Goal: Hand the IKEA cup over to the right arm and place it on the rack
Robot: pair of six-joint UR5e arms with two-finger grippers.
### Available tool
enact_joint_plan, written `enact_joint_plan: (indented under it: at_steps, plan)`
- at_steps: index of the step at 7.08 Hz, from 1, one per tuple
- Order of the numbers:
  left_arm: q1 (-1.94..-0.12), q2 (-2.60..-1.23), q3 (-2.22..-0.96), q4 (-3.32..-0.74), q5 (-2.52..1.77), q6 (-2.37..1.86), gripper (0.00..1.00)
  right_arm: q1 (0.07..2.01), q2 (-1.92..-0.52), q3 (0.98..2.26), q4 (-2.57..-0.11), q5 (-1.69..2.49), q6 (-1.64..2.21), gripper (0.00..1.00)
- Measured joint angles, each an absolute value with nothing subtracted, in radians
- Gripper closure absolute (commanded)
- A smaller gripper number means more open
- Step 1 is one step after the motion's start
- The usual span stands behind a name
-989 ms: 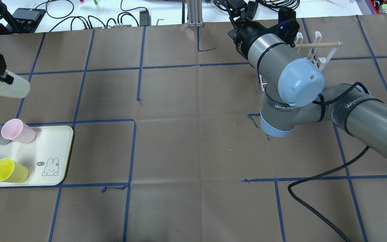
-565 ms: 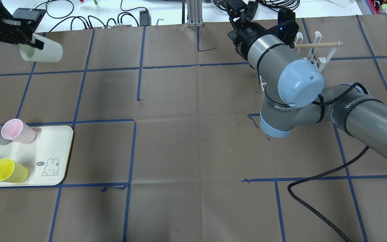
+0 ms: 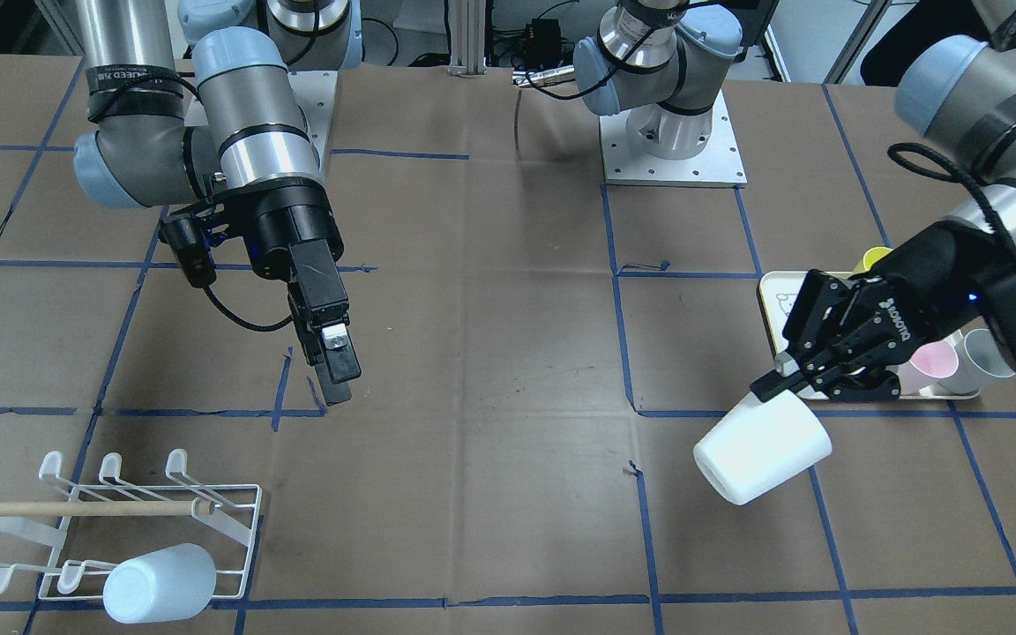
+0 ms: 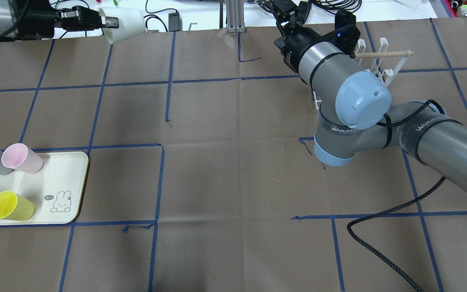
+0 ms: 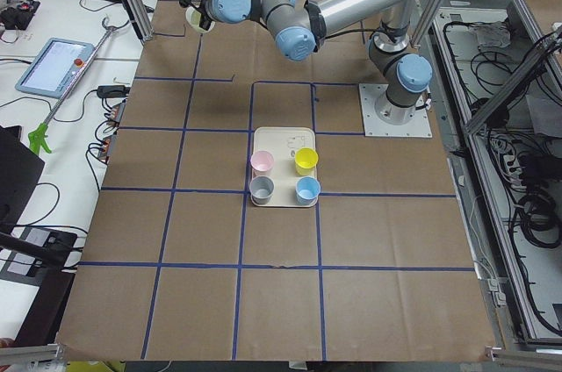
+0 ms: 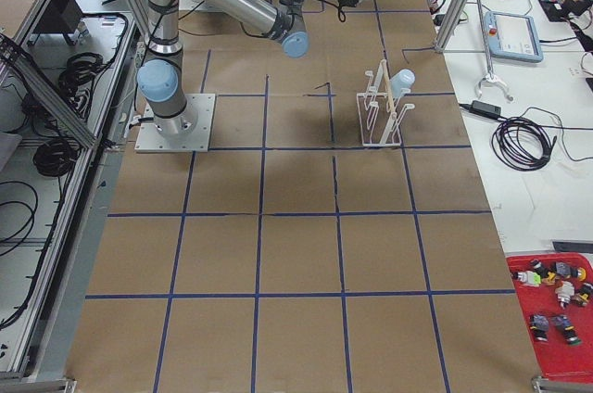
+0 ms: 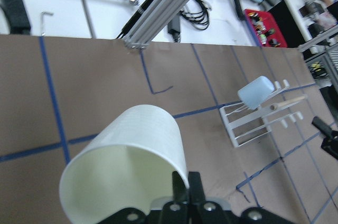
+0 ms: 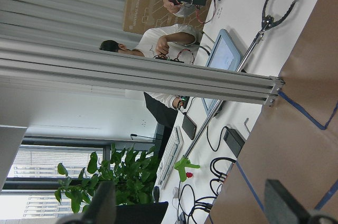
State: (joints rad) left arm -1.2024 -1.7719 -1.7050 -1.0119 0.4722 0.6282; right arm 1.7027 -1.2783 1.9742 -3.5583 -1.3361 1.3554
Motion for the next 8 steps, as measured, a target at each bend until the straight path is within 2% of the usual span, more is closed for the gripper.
enact_joint_plan:
  at_steps: [3,6,8]
  plan:
    - [-1.321,-1.862,-1.811,-0.530,0.324,0.623,0.96,1.703,-1.277,1.973,-3.553,-1.335,1.464,0.00]
    - [-1.375,-1.972,-1.868,-0.215,0.241,0.610,0.95,1.704,-1.272,1.973,-3.551,-1.336,1.478,0.00]
    - [-1.406,-1.982,-1.918,-0.064,0.218,0.531,0.94,1.705,-1.268,1.973,-3.549,-1.338,1.478,0.00]
